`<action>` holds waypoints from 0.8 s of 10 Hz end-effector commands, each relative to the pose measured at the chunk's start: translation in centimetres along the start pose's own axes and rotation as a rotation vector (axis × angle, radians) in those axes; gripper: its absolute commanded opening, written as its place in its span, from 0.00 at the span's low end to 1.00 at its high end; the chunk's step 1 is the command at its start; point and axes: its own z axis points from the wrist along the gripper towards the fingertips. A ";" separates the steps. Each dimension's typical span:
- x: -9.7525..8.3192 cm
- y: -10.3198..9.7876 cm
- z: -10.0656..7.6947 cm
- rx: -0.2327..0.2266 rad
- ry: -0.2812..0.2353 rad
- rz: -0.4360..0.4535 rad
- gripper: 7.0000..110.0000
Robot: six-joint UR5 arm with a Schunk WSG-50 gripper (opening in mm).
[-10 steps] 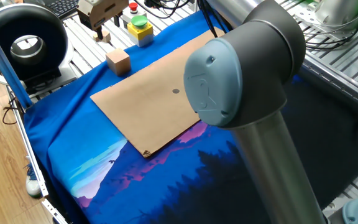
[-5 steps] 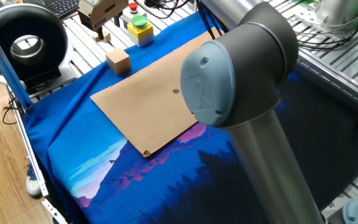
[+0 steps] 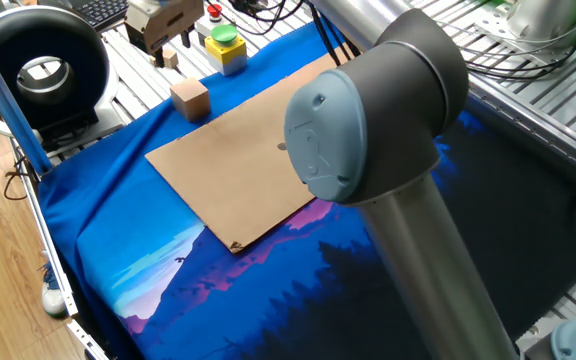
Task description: Grab the block and place it at the designated location
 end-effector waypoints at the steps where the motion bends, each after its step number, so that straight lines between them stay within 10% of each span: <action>1: -0.1 0.5 1.6 -0.015 -0.009 0.011 0.57; 8: 0.9 -0.4 2.6 0.002 -0.015 -0.009 0.57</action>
